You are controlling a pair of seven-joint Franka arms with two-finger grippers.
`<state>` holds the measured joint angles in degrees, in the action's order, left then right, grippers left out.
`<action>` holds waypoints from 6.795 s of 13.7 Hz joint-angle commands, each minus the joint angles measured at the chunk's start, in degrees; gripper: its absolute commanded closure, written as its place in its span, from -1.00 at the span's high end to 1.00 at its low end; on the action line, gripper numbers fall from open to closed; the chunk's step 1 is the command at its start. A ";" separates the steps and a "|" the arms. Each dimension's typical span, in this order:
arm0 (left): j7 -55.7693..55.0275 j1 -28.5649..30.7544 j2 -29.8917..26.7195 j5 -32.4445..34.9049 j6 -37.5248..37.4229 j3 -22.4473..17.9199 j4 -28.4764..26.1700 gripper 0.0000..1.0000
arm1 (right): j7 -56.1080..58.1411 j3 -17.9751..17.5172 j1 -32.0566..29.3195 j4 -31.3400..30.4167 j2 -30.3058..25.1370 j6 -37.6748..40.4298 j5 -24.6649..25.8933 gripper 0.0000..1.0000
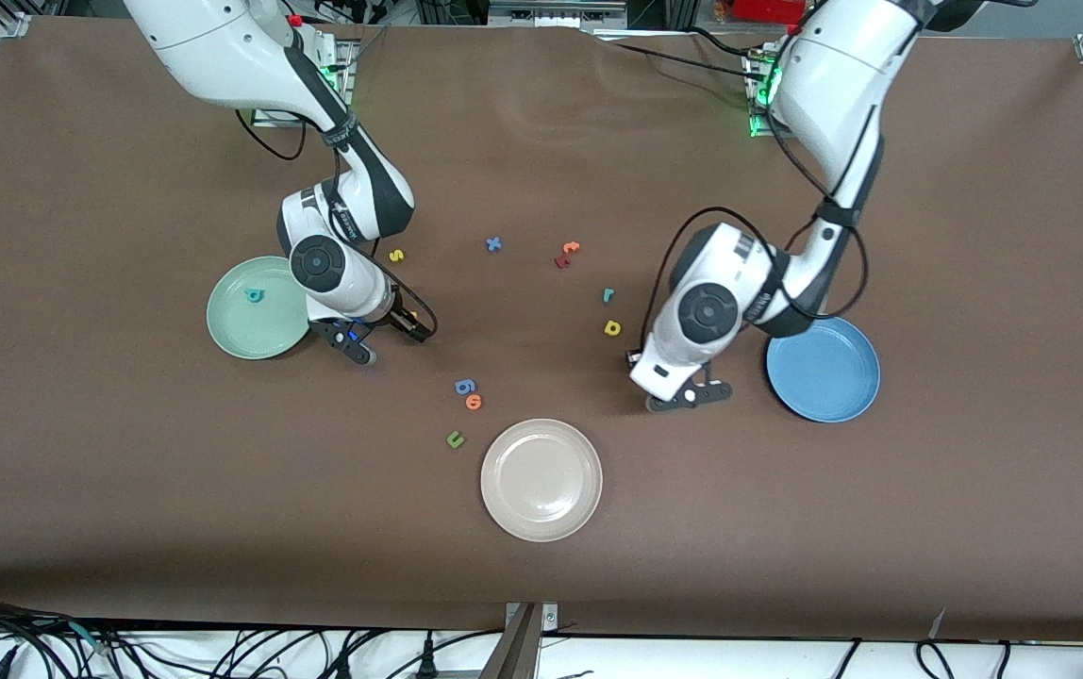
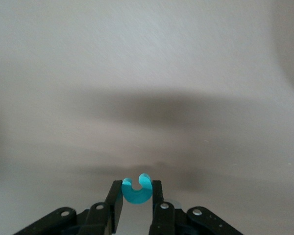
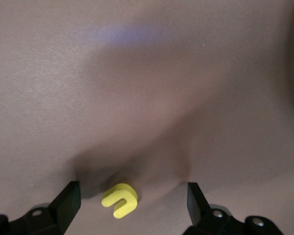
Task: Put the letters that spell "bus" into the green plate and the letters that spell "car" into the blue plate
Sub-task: 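Grasp the yellow u with the right gripper while the left carries the c, then open the left gripper over the blue plate while the right carries the u, then open the right gripper over the green plate while the left grasps yellow d, then open the left gripper over the blue plate while the right reaches the s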
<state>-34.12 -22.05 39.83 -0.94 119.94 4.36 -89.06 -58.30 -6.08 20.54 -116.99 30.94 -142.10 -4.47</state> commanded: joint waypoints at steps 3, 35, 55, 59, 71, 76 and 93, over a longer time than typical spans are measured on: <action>18.18 5.69 -3.96 -0.47 -9.01 -0.31 1.53 -0.56 | -1.55 0.10 0.82 -1.83 0.09 -3.61 -1.15 0.82; 37.41 19.17 -15.14 -3.80 1.36 0.39 -18.87 0.99 | 1.08 0.88 -0.06 3.69 -3.86 9.10 -0.98 -0.60; 1.16 -9.85 -3.45 -1.43 18.22 0.56 -12.71 0.90 | 48.12 20.49 -4.98 9.59 -4.22 33.37 -6.16 0.48; 0.63 -10.56 -2.83 -1.43 20.94 0.56 -14.56 0.84 | 39.97 16.20 -4.54 7.93 -6.14 34.62 -11.43 0.45; -0.51 -10.65 -2.83 -1.43 23.94 0.56 -17.46 -0.10 | 4.10 -3.24 -4.54 -16.41 -16.86 4.38 -11.44 0.50; -0.60 -10.65 -2.74 -1.43 23.68 0.56 -17.37 -0.42 | 0.65 -3.94 -4.54 -22.57 -21.53 3.68 -11.44 0.49; 22.32 6.92 -12.58 2.00 -1.63 0.30 -11.92 -0.52 | -2.96 -7.37 -4.46 -25.92 -13.89 -13.46 -11.44 0.41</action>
<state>-16.24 -17.76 28.98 -0.26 119.49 4.11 -99.46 -60.63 -12.68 16.53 -142.46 17.30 -154.73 -15.18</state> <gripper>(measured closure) 0.692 0.273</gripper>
